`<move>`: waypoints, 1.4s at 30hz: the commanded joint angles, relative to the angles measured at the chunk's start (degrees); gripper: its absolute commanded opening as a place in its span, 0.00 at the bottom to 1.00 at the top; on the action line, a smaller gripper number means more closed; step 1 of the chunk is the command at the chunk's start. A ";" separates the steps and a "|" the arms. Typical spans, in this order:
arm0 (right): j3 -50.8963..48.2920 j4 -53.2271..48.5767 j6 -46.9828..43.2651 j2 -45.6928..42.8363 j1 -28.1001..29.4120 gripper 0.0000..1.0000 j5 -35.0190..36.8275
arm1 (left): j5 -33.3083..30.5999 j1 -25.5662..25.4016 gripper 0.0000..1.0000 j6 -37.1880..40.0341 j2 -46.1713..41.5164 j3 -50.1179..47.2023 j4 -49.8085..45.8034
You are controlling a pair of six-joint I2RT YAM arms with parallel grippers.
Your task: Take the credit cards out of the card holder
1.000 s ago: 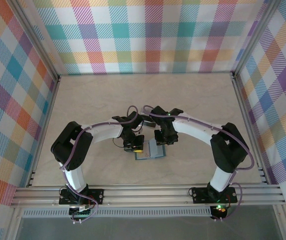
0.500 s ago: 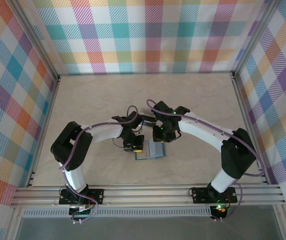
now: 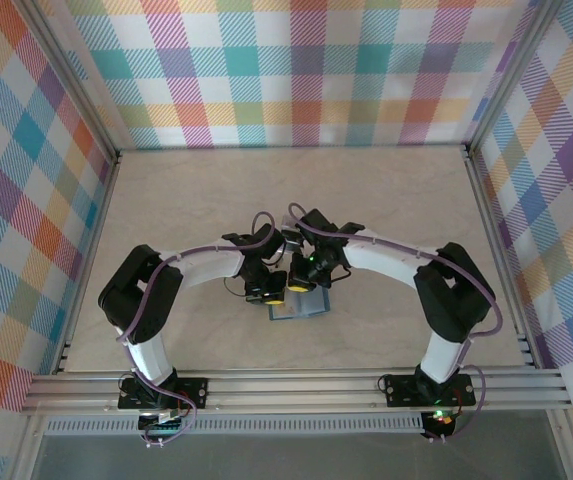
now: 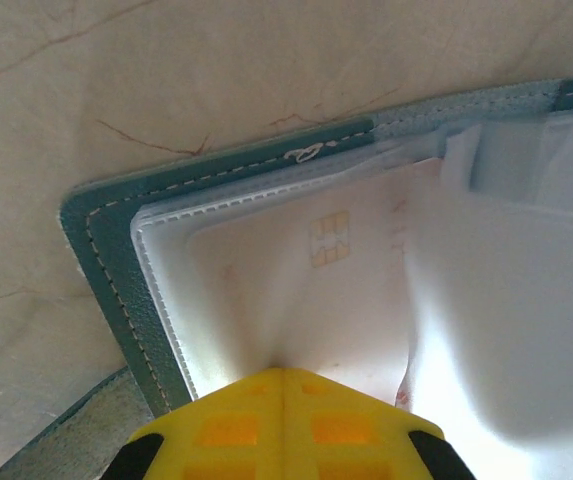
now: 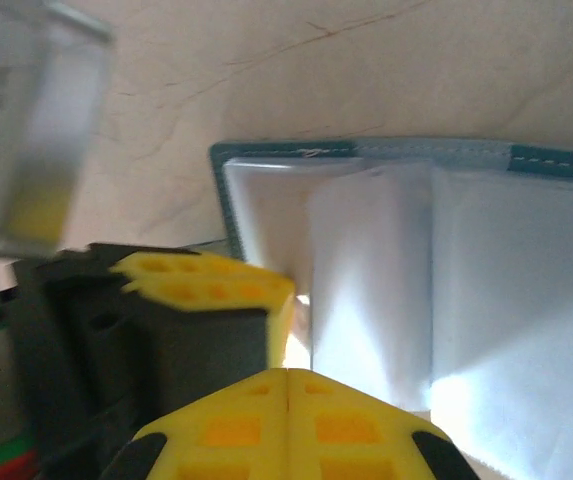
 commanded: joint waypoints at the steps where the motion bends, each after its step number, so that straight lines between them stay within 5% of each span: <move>1: 1.77 -2.12 -0.62 2.24 0.20 0.05 1.69 | -1.51 -0.44 0.00 0.20 -1.08 -1.73 -1.99; 16: 1.92 -6.61 -3.27 -1.12 0.17 0.09 6.27 | 0.78 -0.52 0.00 0.22 -1.78 0.65 -2.69; 28: -1.35 -7.59 -2.81 -9.91 -1.21 0.30 7.81 | 2.32 -0.91 0.00 0.65 1.25 3.42 -3.54; 36: -5.82 -2.80 -2.79 -9.10 -3.22 0.09 3.45 | 2.44 -1.64 0.00 0.83 2.66 5.54 -4.77; 42: -8.22 3.87 -2.18 -3.10 -3.21 0.06 -2.90 | 2.18 -2.37 0.00 0.79 3.18 6.85 -5.45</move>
